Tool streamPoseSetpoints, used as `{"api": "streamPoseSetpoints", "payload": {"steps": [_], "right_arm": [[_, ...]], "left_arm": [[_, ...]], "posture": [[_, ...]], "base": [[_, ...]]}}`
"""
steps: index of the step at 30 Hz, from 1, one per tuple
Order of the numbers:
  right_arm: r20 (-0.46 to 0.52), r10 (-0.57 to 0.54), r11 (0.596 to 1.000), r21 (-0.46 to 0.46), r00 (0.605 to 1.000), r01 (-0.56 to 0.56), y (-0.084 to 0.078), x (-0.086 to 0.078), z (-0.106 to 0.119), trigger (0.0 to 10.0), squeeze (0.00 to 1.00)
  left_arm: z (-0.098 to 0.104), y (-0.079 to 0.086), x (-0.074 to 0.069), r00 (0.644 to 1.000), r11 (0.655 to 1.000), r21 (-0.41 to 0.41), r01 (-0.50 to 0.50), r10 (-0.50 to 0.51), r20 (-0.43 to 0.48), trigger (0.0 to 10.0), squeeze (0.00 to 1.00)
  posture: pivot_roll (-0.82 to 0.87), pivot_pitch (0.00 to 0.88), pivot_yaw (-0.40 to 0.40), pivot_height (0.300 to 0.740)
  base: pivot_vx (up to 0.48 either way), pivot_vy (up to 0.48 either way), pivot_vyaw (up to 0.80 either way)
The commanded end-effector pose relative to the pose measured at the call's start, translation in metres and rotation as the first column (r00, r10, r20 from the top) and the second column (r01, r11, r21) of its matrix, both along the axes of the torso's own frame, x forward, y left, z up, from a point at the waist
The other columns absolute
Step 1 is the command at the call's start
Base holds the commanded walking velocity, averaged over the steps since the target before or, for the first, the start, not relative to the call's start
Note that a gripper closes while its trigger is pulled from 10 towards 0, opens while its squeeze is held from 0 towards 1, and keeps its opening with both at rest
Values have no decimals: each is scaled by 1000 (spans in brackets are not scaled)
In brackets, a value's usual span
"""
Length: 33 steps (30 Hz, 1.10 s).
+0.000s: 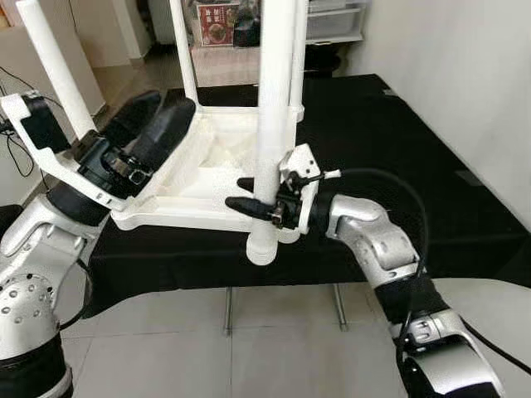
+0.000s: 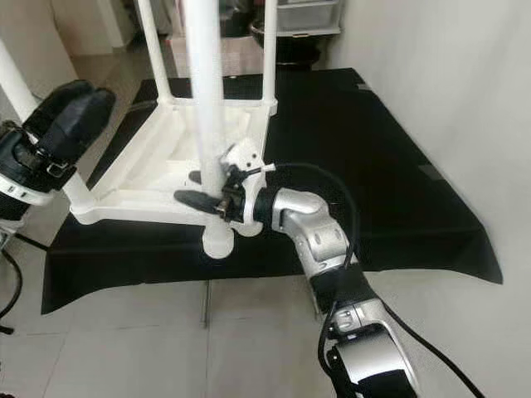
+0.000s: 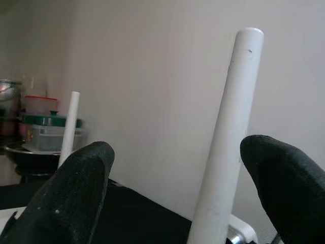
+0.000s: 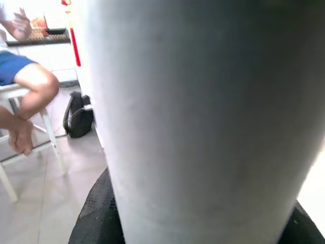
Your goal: Building children table
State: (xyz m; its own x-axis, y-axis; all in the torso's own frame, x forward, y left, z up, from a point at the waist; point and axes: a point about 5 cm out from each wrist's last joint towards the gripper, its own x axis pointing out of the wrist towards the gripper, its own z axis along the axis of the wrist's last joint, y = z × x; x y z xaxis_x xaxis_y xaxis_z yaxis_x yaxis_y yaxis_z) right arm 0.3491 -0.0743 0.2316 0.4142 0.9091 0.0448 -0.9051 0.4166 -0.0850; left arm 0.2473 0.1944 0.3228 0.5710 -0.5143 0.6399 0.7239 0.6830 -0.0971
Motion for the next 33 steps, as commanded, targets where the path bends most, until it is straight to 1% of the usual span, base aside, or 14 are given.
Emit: {"api": "streamPoseSetpoints", "payload": {"steps": [1,5,6,13,14,16,17,18,19,23,27,30,32,33], "right_arm": [[15,-8,999,37,1000,8,0,2,7,0,0],[8,-103,985,139,995,100,-7,10,18,0,0],[-5,-182,959,219,983,179,-13,17,26,0,0],[-64,-322,869,377,945,321,-30,31,44,0,0],[-63,-356,846,401,932,351,-35,33,49,0,0],[-65,-364,840,407,929,358,-37,34,51,0,0],[-56,-375,840,402,925,365,-37,34,51,9216,0],[-56,-375,840,402,925,365,-37,34,51,9216,0],[-52,-378,840,401,924,366,-37,34,52,10000,0],[-40,-390,841,391,920,374,-37,33,52,10000,0],[20,-463,837,340,886,429,-37,27,44,10000,0],[20,-463,837,340,886,429,-37,27,44,10000,0],[92,-518,833,280,850,477,-37,15,34,10000,0],[92,-518,833,280,850,477,-37,15,34,10000,0]], "left_arm": [[-2,9,1,998,998,-11,-66,66,-11,10000,1000],[-7,21,8,975,971,-99,-219,213,-69,10000,1000],[-13,25,12,950,946,-116,-303,291,-112,10000,0],[-33,26,19,868,875,-102,-474,445,-220,10000,0],[-47,21,22,821,845,-21,-535,514,-250,10000,0],[-52,18,23,807,837,15,-547,533,-255,10000,0],[-58,13,24,798,832,49,-552,544,-261,10000,0],[-58,13,24,798,832,49,-552,544,-261,10000,0],[-65,9,25,784,825,87,-559,559,-271,10000,0],[-74,3,25,757,805,139,-577,591,-278,10000,0],[-103,-12,21,685,748,282,-601,664,-301,10000,0],[-103,-12,21,685,748,282,-601,664,-301,10000,0],[-121,-19,14,629,688,405,-603,722,-289,10000,0],[-121,-19,14,629,688,405,-603,722,-289,10000,0]], "posture": [[-91,60,35,740],[-89,57,33,740],[-87,54,31,740],[-84,59,30,740],[-78,61,28,740],[-78,61,28,740],[-78,63,28,740],[-78,63,28,740],[-78,63,28,740],[-78,63,28,740],[-73,78,22,740],[-73,78,22,740],[-66,90,29,740],[-66,90,29,740]], "base": [[0,0,0],[0,0,0],[0,0,0],[0,0,0],[0,0,0],[0,0,0],[0,0,0],[0,0,0],[0,0,0],[0,0,0],[0,0,0],[0,0,0],[0,0,0],[0,0,0]]}}
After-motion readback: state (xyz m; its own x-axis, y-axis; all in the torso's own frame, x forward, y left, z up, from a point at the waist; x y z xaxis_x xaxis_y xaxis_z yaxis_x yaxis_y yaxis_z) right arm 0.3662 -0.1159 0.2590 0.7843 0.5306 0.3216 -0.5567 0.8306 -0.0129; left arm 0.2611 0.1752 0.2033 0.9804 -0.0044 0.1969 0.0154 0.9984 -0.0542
